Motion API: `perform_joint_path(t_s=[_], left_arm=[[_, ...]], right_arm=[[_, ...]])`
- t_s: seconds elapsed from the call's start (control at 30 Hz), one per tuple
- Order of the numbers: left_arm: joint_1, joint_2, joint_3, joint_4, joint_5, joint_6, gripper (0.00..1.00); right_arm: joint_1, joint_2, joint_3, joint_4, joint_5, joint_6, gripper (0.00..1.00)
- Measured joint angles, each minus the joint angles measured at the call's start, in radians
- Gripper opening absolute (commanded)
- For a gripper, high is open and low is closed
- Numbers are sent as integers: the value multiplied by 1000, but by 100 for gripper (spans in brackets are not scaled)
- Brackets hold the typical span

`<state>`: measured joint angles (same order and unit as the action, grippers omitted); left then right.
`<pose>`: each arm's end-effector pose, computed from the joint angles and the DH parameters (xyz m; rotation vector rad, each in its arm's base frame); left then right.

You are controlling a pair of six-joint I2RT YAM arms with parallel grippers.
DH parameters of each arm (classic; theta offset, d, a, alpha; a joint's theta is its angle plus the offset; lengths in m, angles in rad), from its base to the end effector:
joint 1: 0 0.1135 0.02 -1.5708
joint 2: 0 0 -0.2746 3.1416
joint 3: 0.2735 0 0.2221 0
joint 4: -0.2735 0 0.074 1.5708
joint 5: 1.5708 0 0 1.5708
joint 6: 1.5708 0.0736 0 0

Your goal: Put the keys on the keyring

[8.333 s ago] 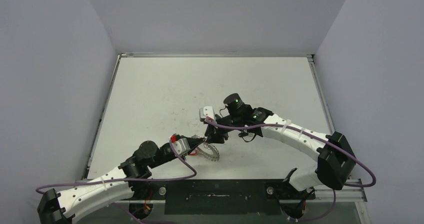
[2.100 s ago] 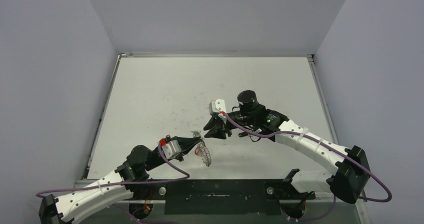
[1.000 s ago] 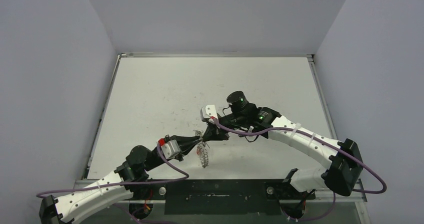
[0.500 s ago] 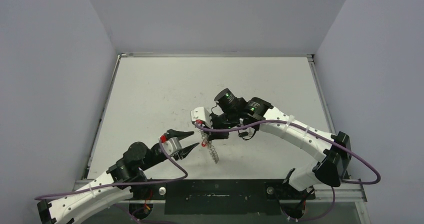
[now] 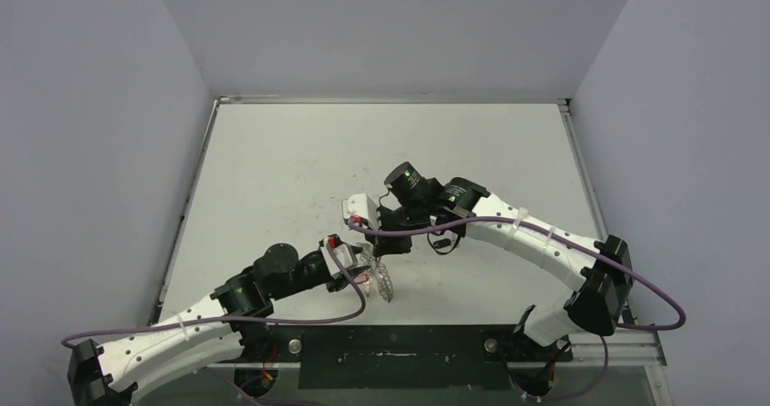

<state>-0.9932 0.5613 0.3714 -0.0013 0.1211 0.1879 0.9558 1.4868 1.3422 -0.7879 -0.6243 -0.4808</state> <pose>0.0762 -0.1332 0.2503 1.0832 1.4532 -0.6862 0.1362 0.2673 0.3083 -1.8438 1.7049 0.9773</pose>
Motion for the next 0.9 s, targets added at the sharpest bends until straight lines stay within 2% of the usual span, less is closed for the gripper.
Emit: perform_joint_path(t_s=[0.17, 0.43, 0.6, 0.63, 0.9], left_arm=[[0, 51, 1, 12, 5, -2, 29], [0, 111, 1, 83, 6, -1, 28], [0, 134, 1, 113, 8, -3, 2], [0, 137, 1, 113, 10, -2, 0], [0, 129, 1, 106, 8, 1, 0]], right_arm=[[0, 5, 0, 11, 0, 11, 0], [0, 17, 0, 17, 1, 21, 0], [1, 17, 0, 18, 2, 21, 0], [1, 17, 0, 19, 4, 21, 0], [-8, 17, 0, 18, 8, 22, 0]])
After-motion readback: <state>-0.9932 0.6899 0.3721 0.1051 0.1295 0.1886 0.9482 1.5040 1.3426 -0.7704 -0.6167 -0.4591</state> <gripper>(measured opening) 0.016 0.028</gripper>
